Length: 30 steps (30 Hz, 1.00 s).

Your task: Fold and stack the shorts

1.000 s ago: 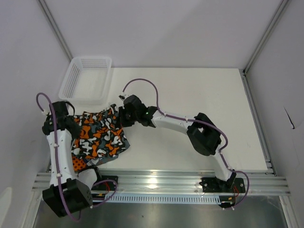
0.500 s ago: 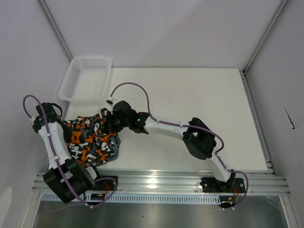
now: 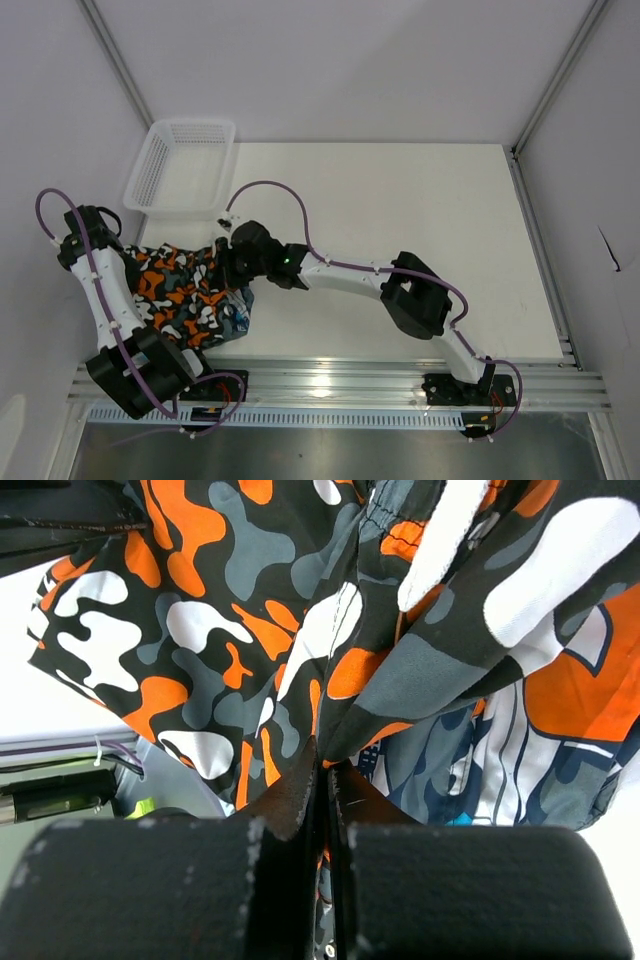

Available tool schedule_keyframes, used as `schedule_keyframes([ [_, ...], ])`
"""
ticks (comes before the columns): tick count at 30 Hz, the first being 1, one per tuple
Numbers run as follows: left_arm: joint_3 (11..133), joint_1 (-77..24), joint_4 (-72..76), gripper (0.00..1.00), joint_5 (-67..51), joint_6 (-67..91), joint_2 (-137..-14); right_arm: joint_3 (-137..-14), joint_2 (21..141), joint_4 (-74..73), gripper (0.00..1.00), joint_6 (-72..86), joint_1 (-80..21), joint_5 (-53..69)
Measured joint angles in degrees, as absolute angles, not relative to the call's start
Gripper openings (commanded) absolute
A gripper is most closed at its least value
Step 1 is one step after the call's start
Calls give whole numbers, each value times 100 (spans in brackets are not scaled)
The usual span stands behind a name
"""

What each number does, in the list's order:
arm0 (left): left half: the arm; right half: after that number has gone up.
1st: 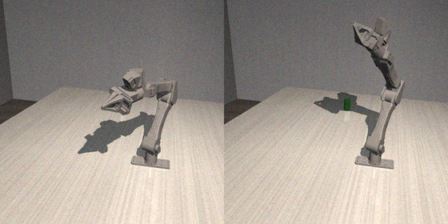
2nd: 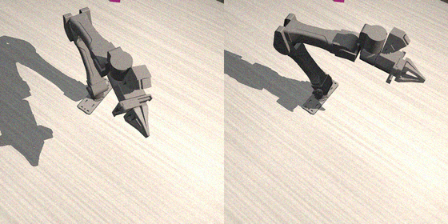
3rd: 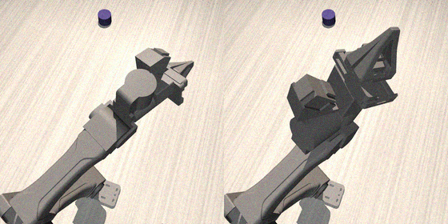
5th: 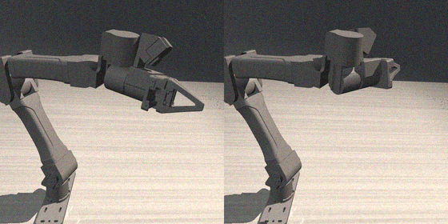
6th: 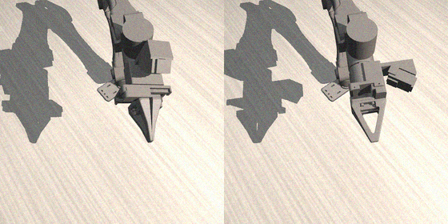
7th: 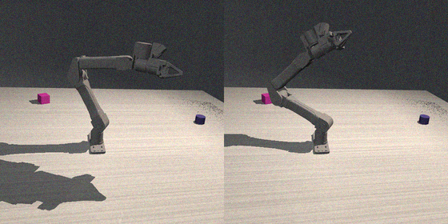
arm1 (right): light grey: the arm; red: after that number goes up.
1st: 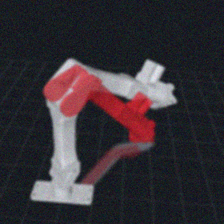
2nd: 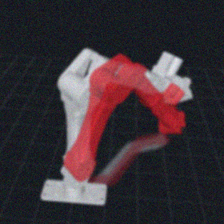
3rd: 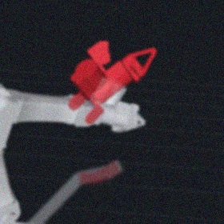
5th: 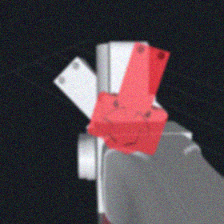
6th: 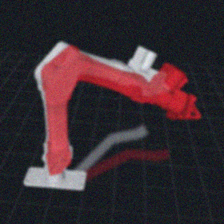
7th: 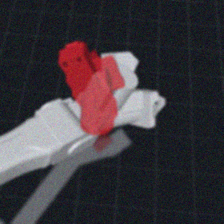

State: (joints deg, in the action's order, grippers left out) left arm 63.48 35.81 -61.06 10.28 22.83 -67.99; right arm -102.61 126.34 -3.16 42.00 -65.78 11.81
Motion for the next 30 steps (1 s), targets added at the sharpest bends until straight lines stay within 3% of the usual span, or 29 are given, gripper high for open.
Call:
schedule_keyframes([
  [11,6158,3590,-5983,0,1033,2287,-6879,-10261,12645,-311,0,4202,-6455,1184],
  [14,6049,3594,-5909,10,1039,2290,-6984,-10278,12700,-307,0,4202,-6436,1184],
  [21,5968,3607,-5802,14,1068,2298,-7199,-10274,12888,-235,0,4204,-6440,1107],
  [22,5968,3610,-5795,20,1094,2298,-7203,-10252,12901,-198,0,4204,-6445,1087],
  [23,5968,3612,-5793,41,1114,2294,-7203,-10219,12901,-167,0,4206,-6451,1063],
  [24,5968,3614,-5787,51,1140,2290,-7203,-10180,12901,-113,0,4206,-6455,1028],
  [26,5964,3621,-5728,79,1144,2287,-7220,-10097,12901,-27,2,4206,-6466,956],
  [30,5970,3629,-5717,92,1164,2316,-7397,-9959,12901,43,15,4233,-6464,849],
])
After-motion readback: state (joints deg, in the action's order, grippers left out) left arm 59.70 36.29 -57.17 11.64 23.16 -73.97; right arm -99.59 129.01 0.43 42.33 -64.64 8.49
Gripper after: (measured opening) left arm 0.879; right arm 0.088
